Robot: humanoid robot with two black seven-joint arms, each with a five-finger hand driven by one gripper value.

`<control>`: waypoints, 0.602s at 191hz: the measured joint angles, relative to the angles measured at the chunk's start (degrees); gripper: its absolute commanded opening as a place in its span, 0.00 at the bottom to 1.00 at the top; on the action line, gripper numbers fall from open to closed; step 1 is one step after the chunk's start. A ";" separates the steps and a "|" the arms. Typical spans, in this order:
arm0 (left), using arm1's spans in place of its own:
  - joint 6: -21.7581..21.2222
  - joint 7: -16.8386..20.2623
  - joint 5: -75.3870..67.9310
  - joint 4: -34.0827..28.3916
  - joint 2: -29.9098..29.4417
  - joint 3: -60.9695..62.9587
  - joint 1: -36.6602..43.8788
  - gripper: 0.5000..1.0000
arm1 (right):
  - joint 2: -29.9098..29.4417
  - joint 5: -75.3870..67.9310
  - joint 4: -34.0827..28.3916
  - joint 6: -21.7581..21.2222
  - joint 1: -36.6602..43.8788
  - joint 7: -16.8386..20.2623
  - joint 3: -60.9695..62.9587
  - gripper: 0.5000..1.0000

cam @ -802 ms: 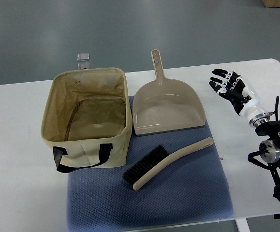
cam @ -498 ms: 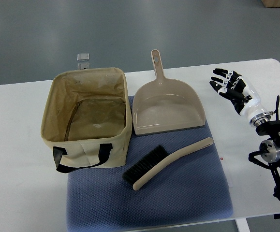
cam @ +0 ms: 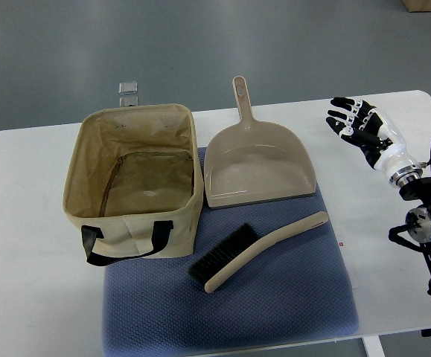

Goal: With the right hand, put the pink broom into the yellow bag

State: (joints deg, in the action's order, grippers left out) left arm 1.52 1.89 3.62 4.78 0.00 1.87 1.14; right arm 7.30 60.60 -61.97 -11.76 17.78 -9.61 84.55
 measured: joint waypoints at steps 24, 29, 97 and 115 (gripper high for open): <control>0.03 0.00 0.00 0.04 0.00 0.00 0.01 1.00 | 2.63 0.04 -0.31 -0.58 0.60 0.03 -0.55 0.51; 0.03 0.00 0.00 0.03 0.00 -0.01 0.00 1.00 | 3.03 0.05 -0.35 -0.71 0.77 0.04 -0.61 0.51; 0.02 0.00 -0.02 0.04 0.00 -0.03 0.00 1.00 | 5.70 0.05 -0.42 -1.07 1.75 0.04 -0.84 0.52; 0.02 0.00 -0.02 0.05 0.00 -0.03 0.01 1.00 | 5.79 0.05 -0.43 -1.13 2.16 0.04 -0.89 0.54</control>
State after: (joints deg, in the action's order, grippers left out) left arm 1.54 1.89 3.60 4.83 0.00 1.84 1.15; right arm 13.09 60.65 -62.39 -12.89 19.94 -9.57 83.66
